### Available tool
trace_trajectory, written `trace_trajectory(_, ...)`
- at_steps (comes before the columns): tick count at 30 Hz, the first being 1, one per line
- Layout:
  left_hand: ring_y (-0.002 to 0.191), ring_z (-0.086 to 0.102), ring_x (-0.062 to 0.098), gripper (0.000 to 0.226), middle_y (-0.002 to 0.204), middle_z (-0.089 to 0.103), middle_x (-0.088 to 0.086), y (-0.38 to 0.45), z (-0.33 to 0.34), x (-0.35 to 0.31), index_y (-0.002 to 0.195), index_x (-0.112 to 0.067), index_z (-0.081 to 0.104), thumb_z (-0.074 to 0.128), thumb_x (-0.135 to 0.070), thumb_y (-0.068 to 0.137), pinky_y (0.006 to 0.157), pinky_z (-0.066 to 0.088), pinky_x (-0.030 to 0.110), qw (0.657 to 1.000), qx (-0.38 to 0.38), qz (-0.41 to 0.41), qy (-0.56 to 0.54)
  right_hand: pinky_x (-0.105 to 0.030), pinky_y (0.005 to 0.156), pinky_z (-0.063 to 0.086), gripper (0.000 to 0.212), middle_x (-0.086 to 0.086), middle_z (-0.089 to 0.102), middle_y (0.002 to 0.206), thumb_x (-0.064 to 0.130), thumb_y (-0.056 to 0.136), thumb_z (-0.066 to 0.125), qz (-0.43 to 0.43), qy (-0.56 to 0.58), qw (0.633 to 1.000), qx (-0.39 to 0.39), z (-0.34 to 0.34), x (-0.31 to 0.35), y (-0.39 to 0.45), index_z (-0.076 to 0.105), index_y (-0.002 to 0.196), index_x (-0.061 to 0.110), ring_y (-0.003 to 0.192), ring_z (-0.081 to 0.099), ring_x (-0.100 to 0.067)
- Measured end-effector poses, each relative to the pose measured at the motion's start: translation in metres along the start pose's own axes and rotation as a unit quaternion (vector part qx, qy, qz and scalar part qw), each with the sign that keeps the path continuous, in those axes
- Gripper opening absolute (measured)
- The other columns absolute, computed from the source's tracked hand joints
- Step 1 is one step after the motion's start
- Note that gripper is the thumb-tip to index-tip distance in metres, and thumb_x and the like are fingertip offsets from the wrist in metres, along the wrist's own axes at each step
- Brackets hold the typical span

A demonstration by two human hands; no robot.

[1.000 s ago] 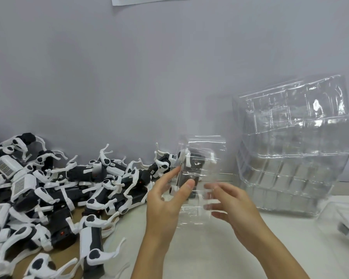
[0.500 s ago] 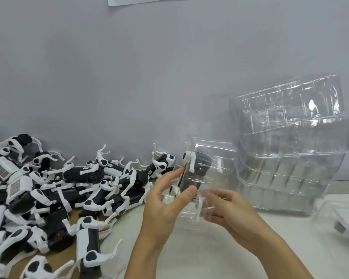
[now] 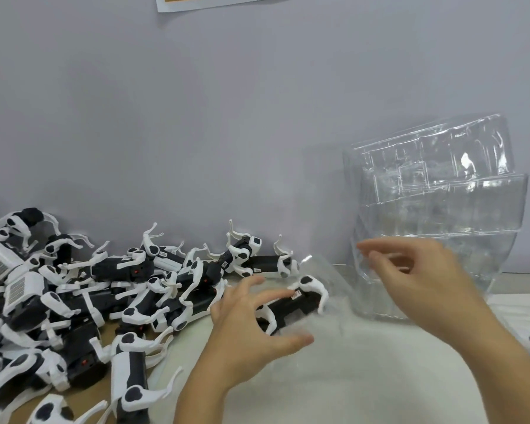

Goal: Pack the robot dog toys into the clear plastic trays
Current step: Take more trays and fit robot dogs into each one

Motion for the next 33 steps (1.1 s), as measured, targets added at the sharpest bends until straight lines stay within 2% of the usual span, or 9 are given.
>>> trace_trajectory(4,0.119,0.006,-0.021,0.074,0.129,0.027,-0.039,-0.002,0.021,-0.01,0.107,-0.074,0.042,0.072,-0.081,0.04,0.106,0.008,0.024,0.994,0.07,0.027,0.081,-0.006,0.077,0.044,0.018,0.024,0.071,0.092,0.023,0.09,0.068,-0.043,-0.047,0.995,0.082,0.043,0.012,-0.009,0.076,0.096,0.038,0.09,0.061,0.011)
trace_trajectory(7,0.123,0.01,-0.02,0.096,0.128,0.031,-0.038,-0.001,0.029,-0.018,0.118,-0.077,0.021,0.072,-0.083,0.037,0.111,0.011,0.027,0.989,0.082,0.061,0.108,-0.015,0.082,0.041,0.025,0.023,0.065,0.106,0.025,0.093,0.064,-0.015,-0.125,0.979,0.162,0.076,-0.007,-0.018,0.071,0.108,0.044,0.099,0.056,0.007)
trace_trajectory(10,0.123,0.007,-0.027,0.099,0.126,0.027,-0.048,0.0,0.027,-0.022,0.126,-0.07,0.028,0.069,-0.085,0.037,0.111,0.015,0.026,0.994,0.059,0.067,0.064,-0.017,0.082,0.046,0.036,0.017,0.064,0.109,0.015,0.093,0.061,0.013,-0.153,0.972,0.181,0.085,-0.022,-0.02,0.068,0.117,0.041,0.099,0.059,0.001)
trace_trajectory(13,0.13,0.025,-0.015,0.074,0.127,0.04,-0.042,0.005,0.014,-0.013,0.126,-0.057,0.046,0.06,-0.085,0.059,0.109,0.025,0.025,0.998,-0.02,0.023,-0.053,-0.022,0.089,0.051,0.036,0.013,0.063,0.112,0.01,0.09,0.06,0.034,-0.175,0.968,0.18,0.084,-0.029,-0.02,0.069,0.115,0.034,0.099,0.06,-0.001)
trace_trajectory(17,0.102,0.049,0.009,0.032,0.101,0.052,-0.013,0.004,-0.011,0.008,0.112,-0.034,0.054,0.068,-0.043,0.086,0.088,0.041,0.03,0.985,-0.153,-0.079,-0.018,-0.024,0.08,0.053,0.046,0.017,0.056,0.099,0.001,0.084,0.056,0.055,-0.197,0.959,0.195,0.076,-0.032,-0.022,0.069,0.11,0.037,0.091,0.058,-0.004)
trace_trajectory(20,0.064,0.059,0.012,0.033,0.078,0.059,-0.001,0.001,-0.007,0.035,0.098,-0.019,0.053,0.064,-0.048,0.087,0.061,0.043,0.028,0.971,-0.076,-0.211,-0.08,-0.025,0.073,0.054,0.048,0.016,0.054,0.095,0.003,0.08,0.053,0.073,-0.22,0.947,0.224,0.067,-0.034,-0.023,0.066,0.11,0.038,0.082,0.057,-0.005)
trace_trajectory(23,0.046,0.06,0.012,0.04,0.069,0.067,0.002,-0.003,0.009,0.037,0.091,-0.014,0.055,0.061,-0.053,0.088,0.047,0.042,0.021,0.963,0.025,-0.239,-0.119,-0.025,0.079,0.052,0.035,0.017,0.058,0.096,0.016,0.09,0.056,0.056,-0.233,0.95,0.199,0.058,-0.026,-0.019,0.065,0.113,0.04,0.089,0.059,-0.006)
trace_trajectory(29,0.044,0.056,0.016,0.032,0.068,0.067,0.005,0.004,0.025,0.025,0.085,-0.011,0.055,0.067,-0.041,0.088,0.043,0.043,0.023,0.972,0.037,-0.193,-0.133,-0.025,0.09,0.048,0.024,0.018,0.06,0.102,0.027,0.096,0.055,-0.013,-0.185,0.974,0.127,0.062,-0.002,-0.015,0.068,0.112,0.038,0.098,0.053,0.0)
trace_trajectory(33,0.064,0.073,0.022,0.034,0.088,0.075,-0.002,0.002,0.04,0.014,0.084,-0.017,0.074,0.058,-0.045,0.095,0.048,0.049,0.025,0.953,0.112,-0.165,-0.229,-0.021,0.084,0.046,0.021,0.021,0.062,0.099,0.03,0.096,0.056,-0.031,-0.152,0.982,0.106,0.064,0.001,-0.013,0.07,0.108,0.039,0.097,0.054,0.002)
Point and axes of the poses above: each hand's wrist, its own y-axis towards the middle knuckle, its own z-axis out of the palm, x = y × z, the point moved 8 cm from there along y, towards the middle knuckle
